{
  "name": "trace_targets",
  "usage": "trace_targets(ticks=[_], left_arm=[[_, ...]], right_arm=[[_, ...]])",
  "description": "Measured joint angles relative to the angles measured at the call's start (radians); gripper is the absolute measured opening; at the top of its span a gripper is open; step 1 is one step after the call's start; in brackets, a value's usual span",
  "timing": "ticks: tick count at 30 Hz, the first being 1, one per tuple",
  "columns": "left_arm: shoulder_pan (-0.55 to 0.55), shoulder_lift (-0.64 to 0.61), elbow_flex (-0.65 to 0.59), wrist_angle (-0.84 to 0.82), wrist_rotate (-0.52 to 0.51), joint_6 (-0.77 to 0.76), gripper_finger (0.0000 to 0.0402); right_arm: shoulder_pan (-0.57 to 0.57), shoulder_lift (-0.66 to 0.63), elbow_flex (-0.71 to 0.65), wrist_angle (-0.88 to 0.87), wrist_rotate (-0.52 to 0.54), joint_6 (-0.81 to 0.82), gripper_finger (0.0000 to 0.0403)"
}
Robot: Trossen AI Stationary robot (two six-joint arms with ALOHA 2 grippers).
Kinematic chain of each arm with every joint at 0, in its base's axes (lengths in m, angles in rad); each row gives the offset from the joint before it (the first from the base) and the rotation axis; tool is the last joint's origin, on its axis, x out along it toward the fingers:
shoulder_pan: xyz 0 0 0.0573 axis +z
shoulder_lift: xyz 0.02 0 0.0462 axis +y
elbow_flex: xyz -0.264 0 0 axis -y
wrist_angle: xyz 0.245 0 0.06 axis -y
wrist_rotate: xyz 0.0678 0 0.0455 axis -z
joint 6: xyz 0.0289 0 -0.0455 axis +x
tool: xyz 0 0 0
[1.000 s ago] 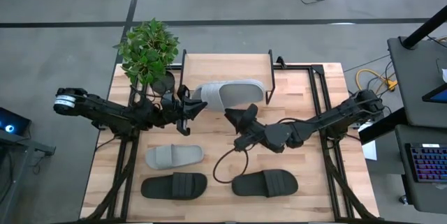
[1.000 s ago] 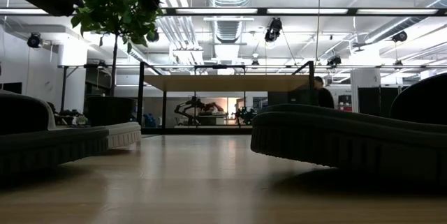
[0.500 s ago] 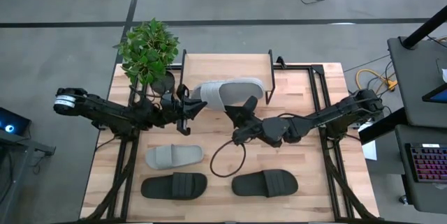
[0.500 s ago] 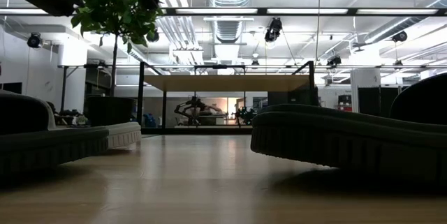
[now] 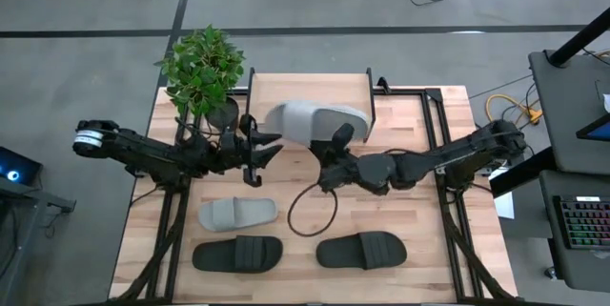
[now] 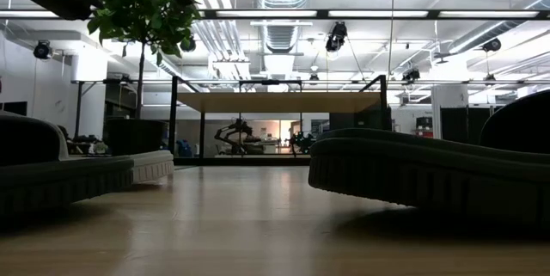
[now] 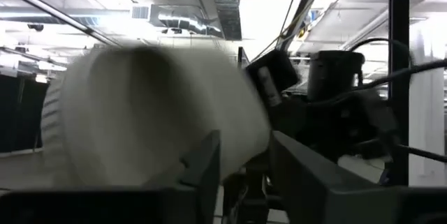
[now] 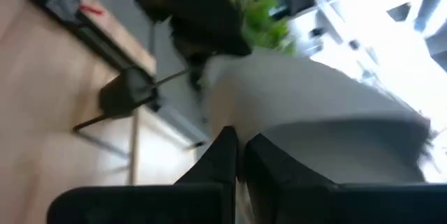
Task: Pick and place slides into the shelf
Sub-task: Put the right grey slipper on the shelf
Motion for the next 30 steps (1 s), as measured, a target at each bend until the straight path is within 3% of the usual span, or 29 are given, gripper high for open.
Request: trace_targets(ticks=[4, 8, 11, 17, 24, 27, 30], left_arm=[[0.000, -0.020, -0.006, -0.018, 0.006, 0.003, 0.0181], [-0.001, -0.081, -0.006, -0.119, 0.009, 0.084, 0.0214], [-0.002, -0.141, -0.006, -0.235, 0.011, 0.102, 0.0221], [-0.002, -0.278, -0.006, -0.484, 0.045, 0.106, 0.0222], [-0.007, -0.389, -0.006, -0.753, 0.096, 0.219, 0.0221], [-0.024, -0.391, -0.006, -0.824, 0.026, 0.341, 0.0221], [-0.048, -0.357, -0.006, -0.831, -0.151, 0.488, 0.0221]], right_arm=[[-0.062, -0.070, 0.007, -0.185, -0.177, 0.207, 0.0009], [-0.133, -0.156, -0.010, -0.246, -0.288, 0.287, 0.0009], [-0.193, -0.210, -0.022, -0.280, -0.442, 0.314, 0.0009], [-0.357, -0.269, -0.024, -0.368, -0.895, 0.381, 0.0009], [-0.514, -0.247, -0.025, -0.407, -1.254, 0.448, 0.0009], [-0.565, -0.222, -0.025, -0.403, -1.351, 0.510, 0.0009], [-0.594, -0.195, -0.025, -0.390, -1.373, 0.535, 0.0009]])
